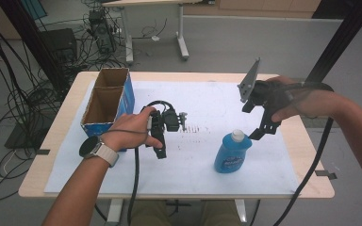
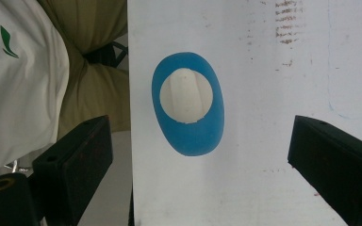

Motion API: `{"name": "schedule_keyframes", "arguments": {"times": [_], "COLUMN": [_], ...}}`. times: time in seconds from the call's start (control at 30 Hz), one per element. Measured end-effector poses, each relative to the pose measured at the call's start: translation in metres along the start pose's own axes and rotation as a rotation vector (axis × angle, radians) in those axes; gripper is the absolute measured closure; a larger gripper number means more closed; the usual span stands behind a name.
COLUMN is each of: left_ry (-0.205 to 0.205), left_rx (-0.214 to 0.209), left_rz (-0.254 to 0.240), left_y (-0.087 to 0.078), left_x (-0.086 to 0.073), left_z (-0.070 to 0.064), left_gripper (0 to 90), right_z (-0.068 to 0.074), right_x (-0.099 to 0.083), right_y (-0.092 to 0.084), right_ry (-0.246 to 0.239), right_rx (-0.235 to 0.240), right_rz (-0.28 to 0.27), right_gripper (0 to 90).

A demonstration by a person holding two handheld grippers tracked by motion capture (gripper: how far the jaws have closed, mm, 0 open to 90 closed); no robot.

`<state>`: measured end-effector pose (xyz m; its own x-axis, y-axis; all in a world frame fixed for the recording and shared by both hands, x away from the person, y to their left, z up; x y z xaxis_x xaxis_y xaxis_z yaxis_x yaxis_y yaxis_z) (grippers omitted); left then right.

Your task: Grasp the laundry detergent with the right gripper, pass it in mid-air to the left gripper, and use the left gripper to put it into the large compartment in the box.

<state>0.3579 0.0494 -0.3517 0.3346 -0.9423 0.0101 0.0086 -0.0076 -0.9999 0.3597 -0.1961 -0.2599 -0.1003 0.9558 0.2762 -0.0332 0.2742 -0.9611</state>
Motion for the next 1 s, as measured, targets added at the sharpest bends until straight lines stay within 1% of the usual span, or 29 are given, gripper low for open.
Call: {"name": "schedule_keyframes", "arguments": {"times": [0.13,0.17,0.2,0.33,0.53,0.6,0.63,0.7,0.83,0.9,1.0], "left_ry": [-0.007,-0.008,-0.013,-0.025,-0.044,-0.042,-0.052,-0.058,-0.063,-0.066,-0.077], "left_rx": [0.0,0.001,0.002,0.004,0.006,0.009,0.009,0.011,0.011,0.012,0.014], "left_rz": [-0.003,-0.001,-0.004,-0.004,-0.003,-0.003,-0.002,-0.003,0.002,0.0,0.0], "left_y": [0.001,0.001,0.001,0.001,0.001,0.001,0.002,0.002,0.002,0.002,0.003], "left_x": [0.0,0.0,0.001,0.001,0.001,0.001,0.001,0.001,0.001,0.002,0.003], "left_z": [-0.001,-0.001,-0.001,-0.002,-0.003,-0.002,-0.003,-0.003,-0.003,-0.004,-0.004], "left_gripper": [11.2,11.2,11.2,11.2,11.2,11.2,11.2,11.2,11.2,11.3,11.4], "right_z": [0.001,0.001,0.001,0.0,0.0,-0.001,-0.001,-0.002,-0.002,-0.002,-0.002], "right_x": [-0.002,-0.003,-0.004,-0.007,-0.015,-0.016,-0.018,-0.02,-0.022,-0.024,-0.026], "right_y": [0.0,0.002,0.003,0.007,0.013,0.014,0.016,0.018,0.021,0.023,0.025], "right_ry": [-0.008,-0.015,-0.04,-0.057,-0.068,-0.07,-0.072,-0.081,-0.088,-0.102,-0.106], "right_rx": [0.004,0.005,-0.002,0.0,0.01,0.011,0.013,0.014,0.02,0.024,0.026], "right_rz": [-0.008,-0.009,-0.006,-0.015,-0.029,-0.032,-0.036,-0.041,-0.047,-0.05,-0.054], "right_gripper": [7.2,7.1,7.1,6.5,6.4,6.4,6.4,6.4,6.4,6.4,6.4]}}
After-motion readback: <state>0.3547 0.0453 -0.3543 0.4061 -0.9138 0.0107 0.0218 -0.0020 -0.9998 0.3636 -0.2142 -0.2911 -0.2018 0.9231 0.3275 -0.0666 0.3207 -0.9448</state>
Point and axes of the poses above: each handheld gripper's, and its own axes: y roughly forward along the jaws, x roughly out of its top, z roughly to its left, the point moved 6 cm from there along y, roughly forward along the jaws, and after that the axes turned 9 degrees about -y, right-handed, at the moved point
